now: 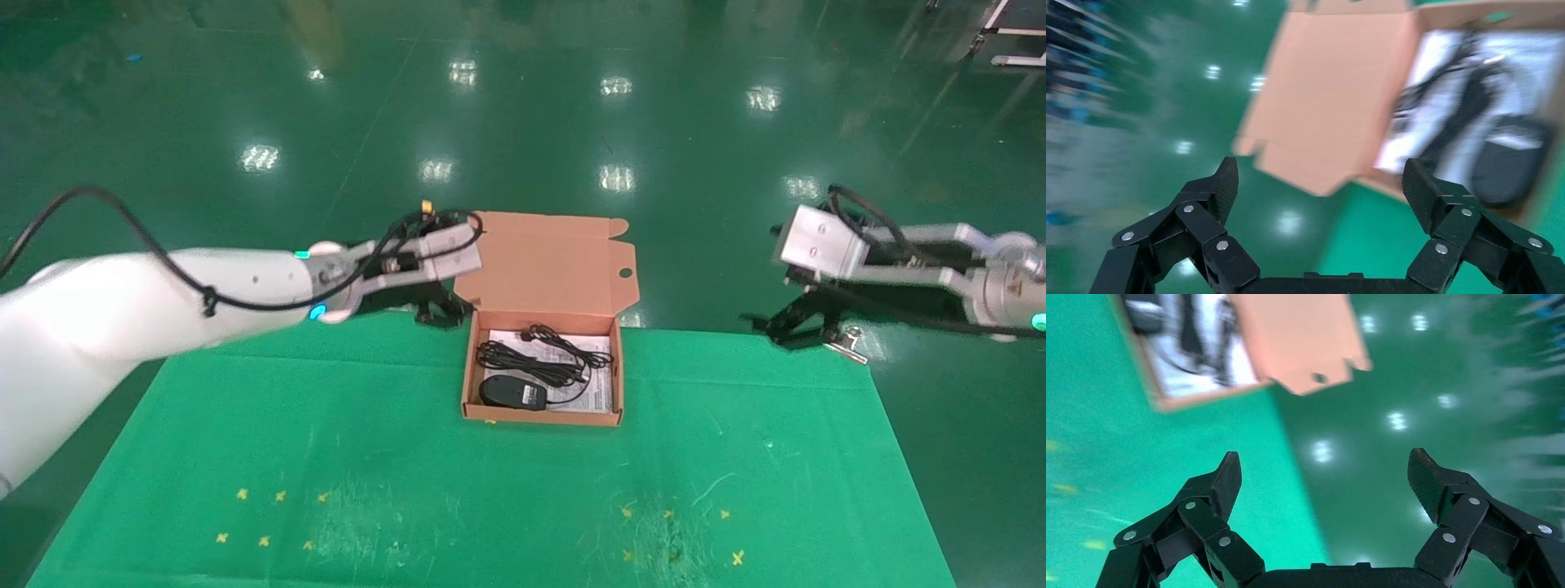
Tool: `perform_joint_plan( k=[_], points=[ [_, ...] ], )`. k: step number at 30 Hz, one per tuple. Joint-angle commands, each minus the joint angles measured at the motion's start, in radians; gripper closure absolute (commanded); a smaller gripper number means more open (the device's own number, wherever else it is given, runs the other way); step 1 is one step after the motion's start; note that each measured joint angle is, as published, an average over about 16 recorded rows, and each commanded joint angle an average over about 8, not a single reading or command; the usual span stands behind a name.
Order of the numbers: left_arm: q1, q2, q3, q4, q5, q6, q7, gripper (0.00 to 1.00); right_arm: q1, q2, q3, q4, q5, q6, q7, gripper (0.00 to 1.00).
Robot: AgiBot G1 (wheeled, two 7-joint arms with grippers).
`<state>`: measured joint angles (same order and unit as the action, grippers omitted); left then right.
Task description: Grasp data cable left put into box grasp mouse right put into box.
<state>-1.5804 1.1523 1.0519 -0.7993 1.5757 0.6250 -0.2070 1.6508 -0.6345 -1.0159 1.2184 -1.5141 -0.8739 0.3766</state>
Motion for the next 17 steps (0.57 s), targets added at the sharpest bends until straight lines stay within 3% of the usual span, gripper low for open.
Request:
perform_joint_plan(
  k=[1,7,8,15,16,17],
  points=[
    [0.021,-0.022,-0.032,-0.02,-0.035,0.036,0.001,0.0,-0.024,0.001,0.031,0.003,0.033,-0.026,-0.008,0.0],
    [0.083,-0.089,-0.127,-0.08,-0.139,0.143,0.003,0.0,-0.096,0.004,0.123,0.011,0.131,-0.104,-0.031,0.0],
    [0.093,-0.1,-0.142,-0.089,-0.156,0.16,0.004,0.06,-0.108,0.004,0.138,0.012,0.147,-0.116,-0.035,0.0],
    [0.161,-0.172,-0.245,-0.154,-0.269,0.277,0.006,0.07,-0.186,0.008,0.238,0.021,0.253,-0.201,-0.061,0.0],
    [0.166,-0.177,-0.253,-0.159,-0.277,0.285,0.006,0.0,-0.192,0.008,0.245,0.022,0.261,-0.207,-0.063,0.0],
    [0.171,-0.183,-0.261,-0.164,-0.286,0.294,0.007,0.0,-0.198,0.008,0.253,0.023,0.269,-0.214,-0.065,0.0]
  ],
)
